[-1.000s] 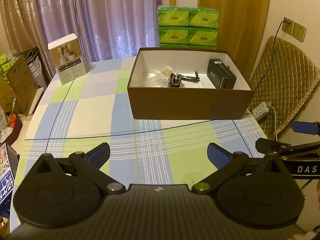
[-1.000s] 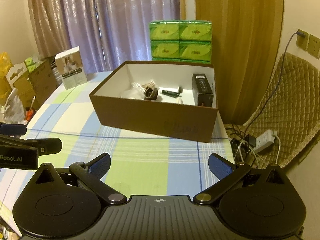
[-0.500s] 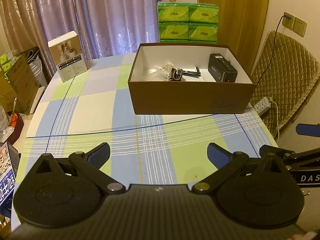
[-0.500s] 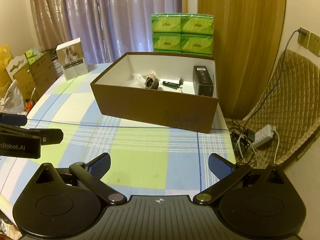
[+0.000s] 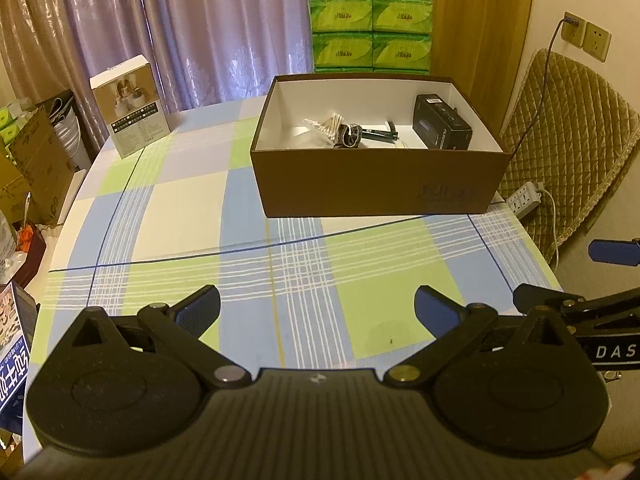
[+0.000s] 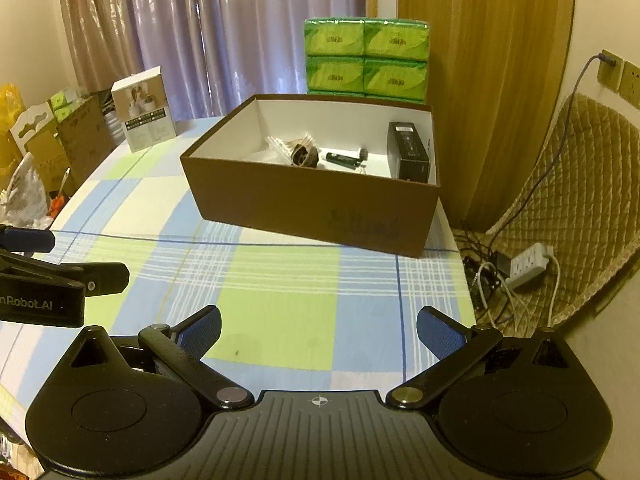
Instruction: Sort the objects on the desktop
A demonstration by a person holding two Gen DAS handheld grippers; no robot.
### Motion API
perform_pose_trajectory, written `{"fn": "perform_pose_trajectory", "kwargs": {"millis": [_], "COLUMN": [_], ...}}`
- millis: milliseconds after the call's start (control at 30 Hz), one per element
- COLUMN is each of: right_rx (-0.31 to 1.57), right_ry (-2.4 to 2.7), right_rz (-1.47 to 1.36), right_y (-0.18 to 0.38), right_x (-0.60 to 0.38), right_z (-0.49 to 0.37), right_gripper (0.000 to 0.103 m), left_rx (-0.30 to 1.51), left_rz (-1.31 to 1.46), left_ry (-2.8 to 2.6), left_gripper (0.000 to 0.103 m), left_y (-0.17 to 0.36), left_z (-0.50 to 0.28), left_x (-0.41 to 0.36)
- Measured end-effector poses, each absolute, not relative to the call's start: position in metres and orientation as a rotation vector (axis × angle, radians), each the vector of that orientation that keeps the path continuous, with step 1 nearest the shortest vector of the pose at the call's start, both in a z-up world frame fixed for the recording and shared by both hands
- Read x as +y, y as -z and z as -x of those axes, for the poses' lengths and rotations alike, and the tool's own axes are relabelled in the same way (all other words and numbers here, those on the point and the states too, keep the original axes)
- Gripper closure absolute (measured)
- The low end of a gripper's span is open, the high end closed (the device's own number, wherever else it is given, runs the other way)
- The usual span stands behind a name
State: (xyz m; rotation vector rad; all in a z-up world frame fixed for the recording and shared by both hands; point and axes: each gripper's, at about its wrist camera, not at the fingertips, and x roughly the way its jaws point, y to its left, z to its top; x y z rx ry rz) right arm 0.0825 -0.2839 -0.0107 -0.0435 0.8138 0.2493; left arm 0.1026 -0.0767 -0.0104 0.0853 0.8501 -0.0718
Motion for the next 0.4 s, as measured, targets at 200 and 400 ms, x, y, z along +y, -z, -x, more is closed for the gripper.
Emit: {"fn": "perform_pose_trajectory", "kwargs": {"millis": [200,400], "right_rx": [0.821,0.820], "right_ry": [-0.244,-0.240], "right_rz": [0.040,0.033], "right_y": [0.0130,0.0132], "right_x": [-0.2853,-0.2875], "right_z": [-0.0836,-0.0861], "right_gripper": [0.002,0.002], "left_rx": [0.854,0.849], "left_rz": [-0.085,-0.086], "left_ry": [0.075,0.078], "left_gripper": [0.001,0.001], "left_y": [0.0118,0.0109], "left_z": [-0.1046,-0.1065], "left_x": [-0.0775,-0.0790]}}
